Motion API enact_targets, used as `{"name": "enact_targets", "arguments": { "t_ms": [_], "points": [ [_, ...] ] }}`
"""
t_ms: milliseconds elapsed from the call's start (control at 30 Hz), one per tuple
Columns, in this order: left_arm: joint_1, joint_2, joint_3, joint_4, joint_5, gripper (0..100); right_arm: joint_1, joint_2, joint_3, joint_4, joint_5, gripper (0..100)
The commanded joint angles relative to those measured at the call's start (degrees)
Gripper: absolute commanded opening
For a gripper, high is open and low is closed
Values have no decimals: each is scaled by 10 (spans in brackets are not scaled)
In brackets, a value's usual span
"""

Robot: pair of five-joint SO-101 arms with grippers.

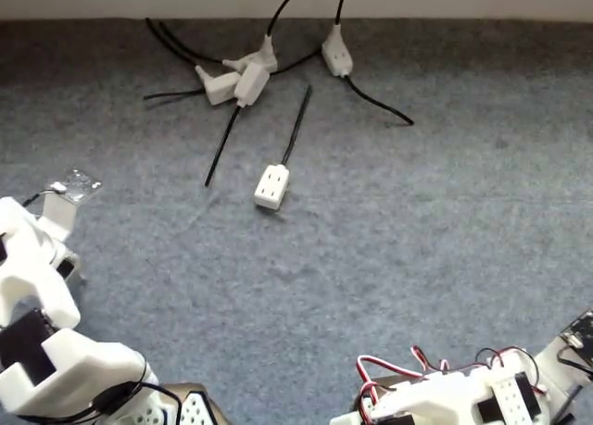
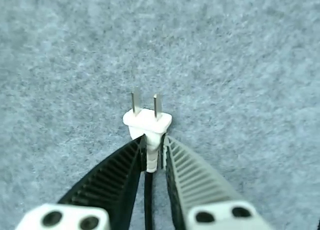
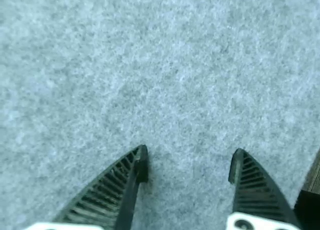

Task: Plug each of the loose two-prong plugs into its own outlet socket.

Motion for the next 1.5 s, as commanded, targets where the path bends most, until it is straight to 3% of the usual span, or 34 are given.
{"name": "enact_targets", "arguments": {
  "t_ms": [0, 233, 733, 933, 1467],
  "points": [
    [23, 58, -4, -3, -2, 28, 9, 0, 40, 3, 12, 273],
    [28, 124, -51, -3, -2, 28, 10, 0, 40, 3, 12, 273],
    [0, 135, -138, -4, -2, 30, 10, 0, 40, 3, 12, 273],
    [-18, 131, -137, -4, 2, 212, 10, 0, 40, 3, 12, 273],
    [-24, 131, -138, -6, -2, 213, 10, 0, 40, 3, 12, 273]
  ]
}}
